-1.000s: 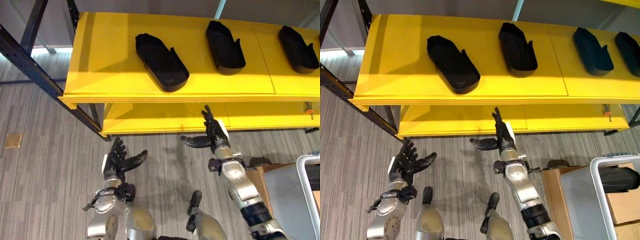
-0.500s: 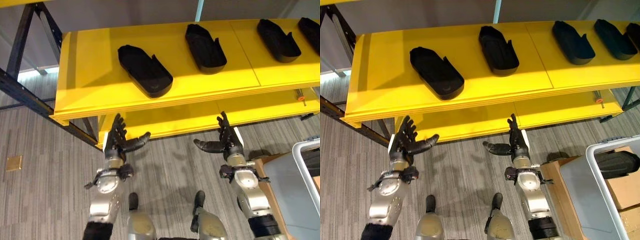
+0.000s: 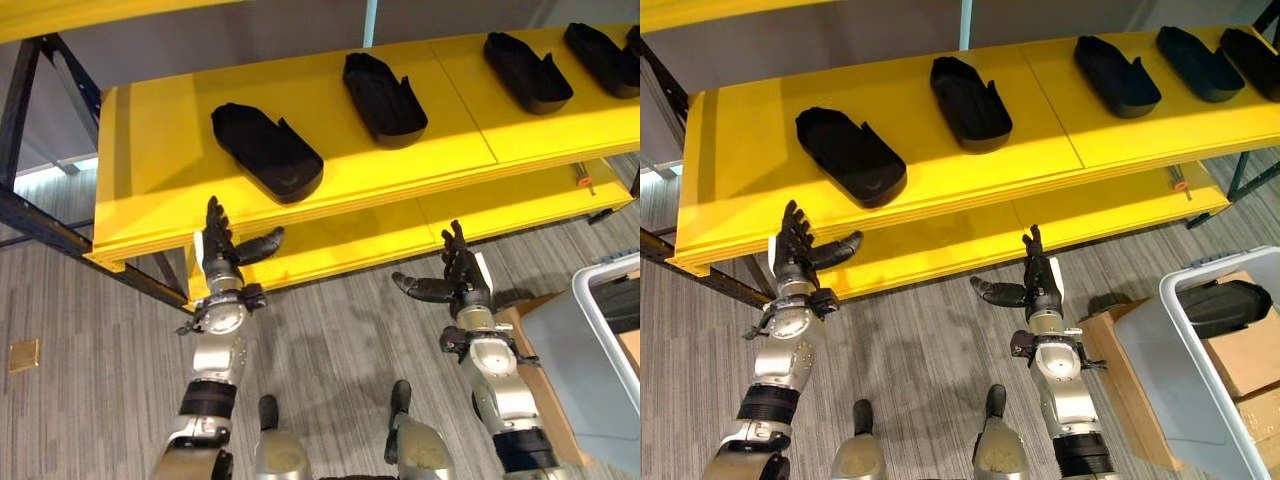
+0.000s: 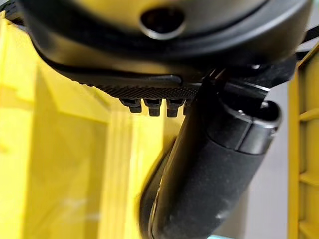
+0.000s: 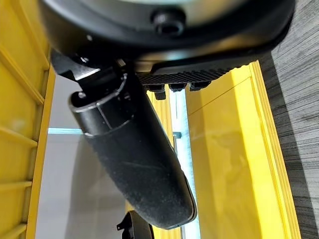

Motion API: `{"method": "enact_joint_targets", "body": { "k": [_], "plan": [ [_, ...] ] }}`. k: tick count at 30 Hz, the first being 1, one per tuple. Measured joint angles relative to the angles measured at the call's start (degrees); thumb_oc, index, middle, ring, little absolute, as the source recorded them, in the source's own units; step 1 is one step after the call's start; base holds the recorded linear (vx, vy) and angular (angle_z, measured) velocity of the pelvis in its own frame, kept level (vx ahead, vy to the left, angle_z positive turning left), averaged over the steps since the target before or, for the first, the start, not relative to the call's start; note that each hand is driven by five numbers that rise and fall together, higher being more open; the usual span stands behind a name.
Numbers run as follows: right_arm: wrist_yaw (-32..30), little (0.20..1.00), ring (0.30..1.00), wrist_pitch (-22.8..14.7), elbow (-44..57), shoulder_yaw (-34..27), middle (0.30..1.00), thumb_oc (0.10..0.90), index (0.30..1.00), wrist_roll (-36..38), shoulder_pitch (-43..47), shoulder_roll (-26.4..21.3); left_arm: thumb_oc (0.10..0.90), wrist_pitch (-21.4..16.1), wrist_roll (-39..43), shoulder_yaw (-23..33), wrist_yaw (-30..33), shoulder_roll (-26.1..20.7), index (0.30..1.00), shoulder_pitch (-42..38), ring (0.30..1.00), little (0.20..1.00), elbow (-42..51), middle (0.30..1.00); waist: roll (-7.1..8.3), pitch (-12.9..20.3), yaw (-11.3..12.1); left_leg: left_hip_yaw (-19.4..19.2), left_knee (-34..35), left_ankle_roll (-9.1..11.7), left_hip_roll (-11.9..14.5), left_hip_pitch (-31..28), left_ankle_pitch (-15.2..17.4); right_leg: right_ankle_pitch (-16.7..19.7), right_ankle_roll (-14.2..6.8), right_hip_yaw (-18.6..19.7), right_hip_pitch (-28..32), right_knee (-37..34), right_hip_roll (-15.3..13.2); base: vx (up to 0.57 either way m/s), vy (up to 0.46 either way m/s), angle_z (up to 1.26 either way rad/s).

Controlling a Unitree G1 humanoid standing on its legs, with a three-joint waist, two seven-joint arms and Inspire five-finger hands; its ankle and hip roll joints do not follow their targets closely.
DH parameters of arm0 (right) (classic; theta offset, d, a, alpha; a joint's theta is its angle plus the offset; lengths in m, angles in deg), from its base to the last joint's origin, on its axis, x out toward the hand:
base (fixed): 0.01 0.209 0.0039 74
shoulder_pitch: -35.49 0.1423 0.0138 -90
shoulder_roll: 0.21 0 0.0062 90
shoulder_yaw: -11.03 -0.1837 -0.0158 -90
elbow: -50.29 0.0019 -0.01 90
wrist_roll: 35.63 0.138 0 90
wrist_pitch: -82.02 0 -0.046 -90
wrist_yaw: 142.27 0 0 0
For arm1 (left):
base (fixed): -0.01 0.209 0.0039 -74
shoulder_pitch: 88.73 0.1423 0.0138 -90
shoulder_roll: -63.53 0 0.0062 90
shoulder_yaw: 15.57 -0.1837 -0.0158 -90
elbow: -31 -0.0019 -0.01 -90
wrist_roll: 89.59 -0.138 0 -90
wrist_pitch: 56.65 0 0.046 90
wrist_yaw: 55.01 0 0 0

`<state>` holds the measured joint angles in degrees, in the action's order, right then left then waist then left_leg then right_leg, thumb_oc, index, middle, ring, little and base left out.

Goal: Move parts from the plastic box to the shelf.

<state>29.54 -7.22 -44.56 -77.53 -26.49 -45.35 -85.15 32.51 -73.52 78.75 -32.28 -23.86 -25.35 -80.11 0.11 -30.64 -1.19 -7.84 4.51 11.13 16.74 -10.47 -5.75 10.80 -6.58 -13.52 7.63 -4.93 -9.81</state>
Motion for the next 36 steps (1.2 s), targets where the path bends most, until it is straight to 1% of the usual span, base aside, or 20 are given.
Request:
{"method": "enact_joint_targets", "body": {
  "k": [5,7,9,10,12,14,16,22,27,34,36],
  "plan": [
    [-0.04,1.0,1.0,-0.12,0.0,0.06,1.0,0.9,1.0,-0.16,0.03,-0.06,0.9,-0.81,-0.73,-0.09,1.9,-2.87,1.0,-2.79,1.0,1.0,-2.56,1.0,0.03,0.02,-0.15,-0.44,0.02,0.07,-0.01,-0.34,0.07,0.07,0.06,0.37,0.01,0.0,-0.01,0.01,-0.003,-0.03],
    [0.0,1.0,1.0,-0.19,0.0,0.28,1.0,0.9,1.0,-0.17,0.08,-0.04,0.9,-1.05,-0.67,-0.12,2.49,-5.28,1.0,-5.9,1.0,1.0,-8.41,1.0,0.07,0.04,-0.16,-0.44,0.02,0.08,0.0,-0.33,0.07,0.05,0.11,0.37,0.0,-0.01,-0.02,0.0,0.0,0.0],
    [0.0,1.0,1.0,-0.2,0.0,0.39,1.0,0.9,1.0,-0.17,0.12,-0.05,0.9,-1.04,-0.68,-0.16,3.13,-7.22,1.0,-6.79,1.0,1.0,-10.55,1.0,0.12,0.06,-0.16,-0.48,0.03,0.12,0.0,-0.3,0.1,0.07,0.13,0.41,-0.08,-0.01,-0.01,0.0,0.0,0.0],
    [-0.04,1.0,1.0,-0.2,0.0,0.39,1.0,0.9,1.0,-0.17,0.13,-0.05,0.9,-1.09,-0.62,-1.2,3.37,-9.33,1.0,-6.91,1.0,1.0,-11.31,1.0,0.14,0.07,-0.03,-0.51,0.03,0.12,-0.01,-0.28,0.1,0.07,0.13,0.4,-0.11,-0.01,-0.02,0.0,0.0,0.0],
    [0.0,1.0,1.0,-0.22,0.0,0.62,1.0,0.9,1.0,-0.17,0.23,-0.03,0.9,-1.24,-0.27,-1.86,3.23,-10.65,1.0,-7.82,1.0,1.0,-13.09,1.0,0.35,0.19,0.0,-0.56,0.04,0.13,-0.04,-0.14,0.1,0.07,0.13,0.36,-0.21,-0.01,-0.08,0.0,0.0,0.0],
    [0.02,1.0,1.0,-0.26,0.0,0.74,1.0,0.9,1.0,-0.2,0.23,-0.02,0.9,-1.35,1.8,-1.92,3.23,-11.06,1.0,-9.31,1.0,1.0,-14.45,1.0,0.62,0.33,0.07,-0.52,0.04,0.14,-0.04,0.2,0.1,0.07,0.13,0.25,-0.45,-0.01,-0.1,0.0,0.0,0.0],
    [0.07,1.0,1.0,-0.31,0.01,0.96,1.0,0.9,1.0,-0.2,0.26,-0.02,0.9,-1.66,1.93,-2.06,3.11,-11.07,1.0,-10.01,1.0,1.0,-15.11,1.0,0.77,0.38,0.11,-0.55,0.04,0.15,-0.06,0.33,0.1,0.1,0.1,0.3,-0.63,0.0,-0.11,0.0,0.0,0.0],
    [0.15,1.0,1.0,-0.35,0.01,1.25,1.0,0.9,1.0,-0.26,0.27,-0.05,0.9,-1.89,6.37,-4.34,2.3,-11.18,1.0,-11.84,1.0,1.0,-18.47,1.0,0.83,0.37,-0.09,-0.73,0.04,0.29,-0.07,0.33,0.16,0.11,0.09,0.39,-0.8,0.0,-0.12,0.0,0.0,0.0],
    [0.12,1.0,1.0,-0.52,0.01,1.27,1.0,0.9,1.0,-1.25,-0.17,-0.08,0.9,-2.04,10.26,-4.27,1.54,-11.18,1.0,-13.75,1.0,1.0,-20.03,1.0,0.87,0.36,-0.18,-1.17,0.05,0.38,-0.1,0.38,0.28,0.1,0.1,0.48,-1.12,0.0,-0.17,0.02,0.012,-0.02],
    [0.11,1.0,1.0,-1.04,0.01,2.36,1.0,0.9,1.0,-2.25,-0.28,-0.22,0.9,-2.15,10.78,-4.3,1.66,-11.2,1.0,-17.04,1.0,1.0,-20.01,1.0,1.33,0.28,-0.3,-1.48,0.06,0.5,-0.12,0.84,0.38,0.07,0.14,0.62,-1.88,-0.01,-0.17,0.01,0.006,-0.01],
    [0.1,1.0,1.0,-1.25,0.01,2.36,1.0,0.9,1.0,-2.26,-0.3,-0.48,0.9,-3.08,11.48,-4.28,1.66,-11.2,1.0,-17.59,1.0,1.0,-20.05,1.0,1.34,0.28,-0.42,-1.46,0.05,0.59,-0.14,1.38,0.32,0.12,0.07,0.61,-2.41,0.0,-0.15,0.04,0.009,-0.01]
  ]
}}
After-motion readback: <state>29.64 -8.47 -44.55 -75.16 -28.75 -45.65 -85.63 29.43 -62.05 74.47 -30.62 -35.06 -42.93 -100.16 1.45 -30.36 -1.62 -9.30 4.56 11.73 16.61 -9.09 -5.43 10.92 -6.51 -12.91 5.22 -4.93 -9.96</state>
